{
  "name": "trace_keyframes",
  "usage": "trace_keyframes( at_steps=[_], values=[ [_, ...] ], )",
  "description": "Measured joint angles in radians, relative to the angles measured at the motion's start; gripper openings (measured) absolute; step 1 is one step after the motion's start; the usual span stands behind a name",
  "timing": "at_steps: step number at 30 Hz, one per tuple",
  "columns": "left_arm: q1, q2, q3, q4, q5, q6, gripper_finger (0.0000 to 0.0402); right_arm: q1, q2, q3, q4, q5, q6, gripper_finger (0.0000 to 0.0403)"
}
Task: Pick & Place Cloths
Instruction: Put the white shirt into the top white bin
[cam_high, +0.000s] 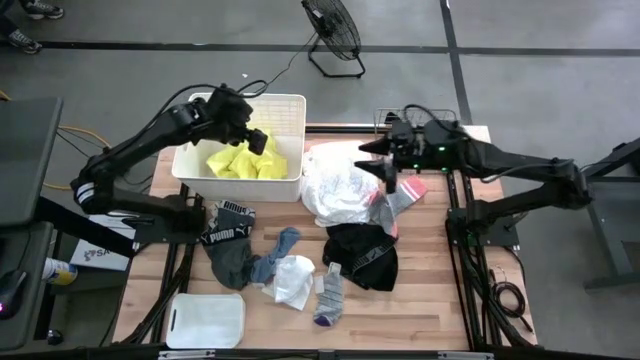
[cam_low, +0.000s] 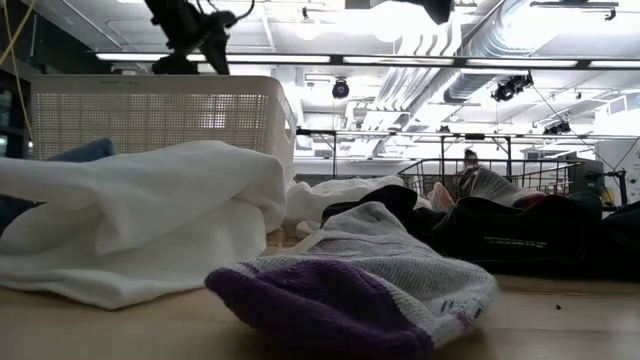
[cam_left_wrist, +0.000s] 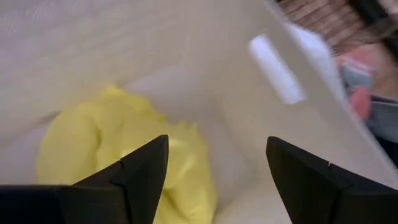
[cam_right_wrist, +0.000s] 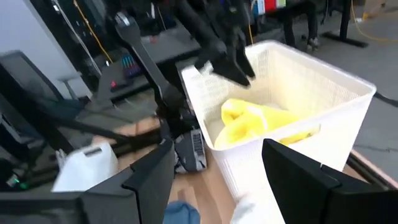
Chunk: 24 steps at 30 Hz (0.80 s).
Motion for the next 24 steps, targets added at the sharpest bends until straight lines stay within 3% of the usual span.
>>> trace_keyframes(
  at_steps=[10, 15, 20, 24],
  values=[
    [-0.117, -0.105, 0.0, 0.125, 0.042, -0.039, 0.0267, 0.0, 0.103, 0.0, -0.03, 0.001, -0.259, 0.0233],
    [-0.161, -0.153, 0.0, 0.182, 0.041, -0.081, 0.0267, -0.001, 0.144, 0.0, -0.084, 0.075, -0.402, 0.0233],
    [-0.188, -0.168, 0.0, 0.215, 0.038, -0.092, 0.0267, -0.011, 0.219, 0.0, -0.096, 0.121, -0.379, 0.0233],
    [-0.193, -0.168, 0.0, 0.204, 0.037, -0.092, 0.0267, -0.032, 0.3, -0.001, -0.135, 0.149, -0.237, 0.0249]
  ],
)
